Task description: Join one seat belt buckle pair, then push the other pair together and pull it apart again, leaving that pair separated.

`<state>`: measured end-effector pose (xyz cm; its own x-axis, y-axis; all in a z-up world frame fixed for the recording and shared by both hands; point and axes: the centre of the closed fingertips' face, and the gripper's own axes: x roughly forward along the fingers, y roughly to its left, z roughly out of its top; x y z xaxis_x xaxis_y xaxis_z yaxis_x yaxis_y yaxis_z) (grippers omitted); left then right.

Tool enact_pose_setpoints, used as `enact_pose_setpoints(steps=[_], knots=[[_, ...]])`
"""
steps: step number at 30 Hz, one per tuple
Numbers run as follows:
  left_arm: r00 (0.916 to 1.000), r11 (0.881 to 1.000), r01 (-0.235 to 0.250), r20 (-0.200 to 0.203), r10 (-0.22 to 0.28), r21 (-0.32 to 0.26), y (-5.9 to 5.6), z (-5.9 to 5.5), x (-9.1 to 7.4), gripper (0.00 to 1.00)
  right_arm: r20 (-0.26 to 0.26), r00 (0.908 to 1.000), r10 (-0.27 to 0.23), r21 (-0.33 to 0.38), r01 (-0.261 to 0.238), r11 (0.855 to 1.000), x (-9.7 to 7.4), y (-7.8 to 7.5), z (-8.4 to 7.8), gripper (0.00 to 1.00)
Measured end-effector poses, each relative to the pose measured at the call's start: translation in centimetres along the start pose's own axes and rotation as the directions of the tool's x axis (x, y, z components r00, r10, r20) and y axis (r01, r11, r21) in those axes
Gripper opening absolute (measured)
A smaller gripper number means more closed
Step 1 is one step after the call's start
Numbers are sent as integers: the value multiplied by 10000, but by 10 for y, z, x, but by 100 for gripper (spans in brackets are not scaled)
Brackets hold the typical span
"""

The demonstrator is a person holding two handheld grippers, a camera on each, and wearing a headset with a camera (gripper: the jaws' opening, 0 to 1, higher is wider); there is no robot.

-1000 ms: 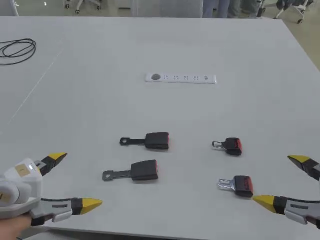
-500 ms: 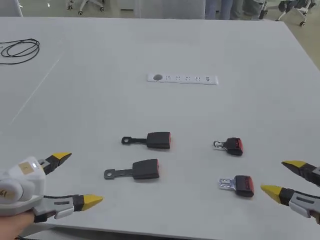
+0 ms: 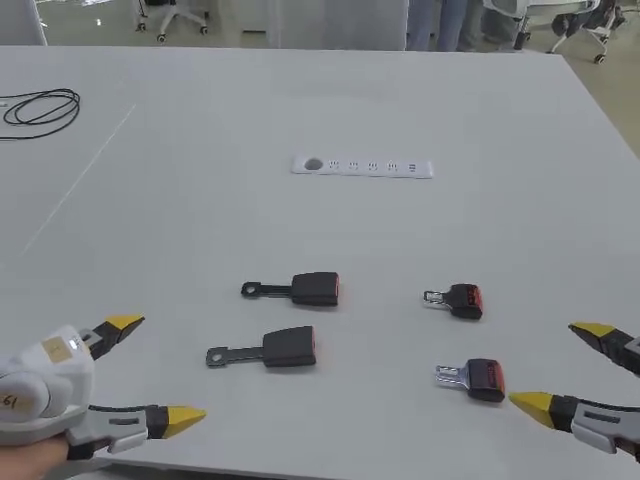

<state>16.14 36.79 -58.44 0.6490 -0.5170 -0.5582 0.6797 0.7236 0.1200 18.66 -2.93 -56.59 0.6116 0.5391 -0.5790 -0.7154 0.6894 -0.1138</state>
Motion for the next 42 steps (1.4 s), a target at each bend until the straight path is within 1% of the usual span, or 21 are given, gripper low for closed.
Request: enact_pose_setpoints(steps=[2,3,5,8,11,16,19,21,24,26,28,30,31,33,35,36,37,38,39,40,42], knots=[[9999,9999,124,-22,-124,36,-5,0,1,100,-109,9999,-134,5,134,9999,0,-1,-5,95],[9998,9998,173,-43,-173,44,-6,-1,2,100,-134,9997,-214,-44,214,9998,-1,-1,-7,99],[9998,9998,178,-64,-178,55,-7,-1,1,100,-140,9996,-256,-12,256,9997,-3,-2,-8,100],[9999,9998,87,63,-86,-204,-5,1,-1,100,-82,9994,-325,103,326,9994,-6,-2,-10,100],[10000,9996,62,39,-61,-281,-5,0,-1,100,-110,9992,-376,113,377,9992,-7,-1,-12,100],[9999,9995,135,77,-133,-297,-10,0,-2,100,-141,9994,-318,126,320,9994,-9,5,-14,100],[9997,9983,144,185,-134,-559,-11,2,-3,100,-126,9995,-306,143,308,9994,-11,8,-14,100],[9996,9974,120,267,-101,-717,-9,4,-4,99,-129,9996,-261,137,263,9996,-11,11,-13,100],[9992,9962,-18,397,53,-876,-3,6,-7,98,-108,9998,-193,103,194,9998,-12,12,-12,100],[9986,9947,-112,500,164,-1025,1,9,-8,97,-173,9998,-117,-114,115,9999,-12,12,-13,99],[9987,9952,-89,490,138,-979,-1,8,-8,98,-379,9992,-102,-517,82,9986,-13,13,-14,99],[9997,9981,-81,211,94,-618,-2,5,-8,98,-663,9978,-59,-623,17,9981,-14,12,-18,98],[9998,9990,-76,163,83,-437,-3,5,-7,97,-713,9974,-60,-568,20,9984,-14,11,-18,97],[9998,9998,-140,172,142,-108,-1,8,-7,97,-660,9978,-83,-571,46,9984,-16,8,-17,96],[9998,9999,-86,179,88,-78,-2,8,-8,95,-589,9982,-93,-534,62,9986,-17,5,-15,94],[9998,10000,-47,179,48,-63,-2,9,-8,93,-466,9989,-110,-637,80,9979,-17,3,-13,92],[10000,10000,21,68,-21,39,-2,8,-7,92,-516,9986,-108,-746,69,9972,-16,3,-14,91],[9999,9999,67,-104,-66,144,-2,5,-7,91,-711,9975,16,-761,-70,9971,-15,4,-16,88],[9993,9995,183,-340,-174,254,-3,3,-6,90,-846,9964,6,-695,-65,9976,-14,3,-18,88],[9986,9992,240,-472,-224,327,-3,2,-5,89,-997,9950,-23,-724,-49,9974,-12,2,-20,88],[9966,9976,90,-828,-34,680,4,-1,-4,86,-1208,9925,184,-589,-257,9979,-9,4,-23,86]])
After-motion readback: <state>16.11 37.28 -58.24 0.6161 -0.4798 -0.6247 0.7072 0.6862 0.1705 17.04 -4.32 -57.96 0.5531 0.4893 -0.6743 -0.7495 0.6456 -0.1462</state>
